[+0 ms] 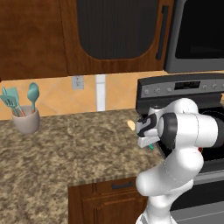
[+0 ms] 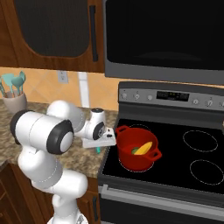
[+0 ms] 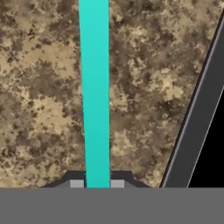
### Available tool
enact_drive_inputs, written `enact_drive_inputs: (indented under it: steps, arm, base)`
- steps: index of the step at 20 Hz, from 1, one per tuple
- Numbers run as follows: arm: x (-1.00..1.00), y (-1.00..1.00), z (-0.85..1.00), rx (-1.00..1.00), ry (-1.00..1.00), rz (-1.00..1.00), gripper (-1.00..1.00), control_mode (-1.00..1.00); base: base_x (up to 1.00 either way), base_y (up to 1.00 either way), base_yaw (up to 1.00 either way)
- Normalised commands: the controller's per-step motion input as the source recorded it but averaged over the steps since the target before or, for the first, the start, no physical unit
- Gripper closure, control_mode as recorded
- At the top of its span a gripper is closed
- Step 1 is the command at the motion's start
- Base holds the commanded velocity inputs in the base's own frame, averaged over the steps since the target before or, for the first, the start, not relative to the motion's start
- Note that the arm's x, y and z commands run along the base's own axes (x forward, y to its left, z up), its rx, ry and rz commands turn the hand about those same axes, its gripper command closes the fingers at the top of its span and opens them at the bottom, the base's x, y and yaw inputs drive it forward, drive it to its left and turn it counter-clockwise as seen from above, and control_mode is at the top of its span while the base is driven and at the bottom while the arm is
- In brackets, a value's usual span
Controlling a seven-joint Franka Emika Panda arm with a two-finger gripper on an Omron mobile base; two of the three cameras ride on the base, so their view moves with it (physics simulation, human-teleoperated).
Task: Put the lime and corn in the pot. Retrieve the spatula and lightly stir the vegetables in the pot.
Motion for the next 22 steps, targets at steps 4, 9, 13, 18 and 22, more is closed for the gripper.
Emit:
enact_drive_inputs:
  steps: [4, 9, 13, 18, 22]
  arm:
    - [-0.55, -0.20, -0.33, -0.03, -0.09, -0.10, 1.00, -1.00]
    - [-0.58, -0.03, 0.25, 0.00, -0.12, -0.03, 1.00, -1.00]
    - [-0.30, 0.00, 0.50, 0.00, -0.06, 0.00, 1.00, -1.00]
    - [-0.24, 0.00, 0.46, 0.00, -0.05, 0.00, 1.00, -1.00]
    - [-0.37, 0.00, 0.57, 0.00, -0.02, 0.00, 1.00, -1.00]
  base:
    - [0.00, 0.00, 0.00]
    - [0.00, 0.00, 0.00]
    - [0.00, 0.00, 0.00]
    - [0.00, 0.00, 0.00]
    - [0.00, 0.00, 0.00]
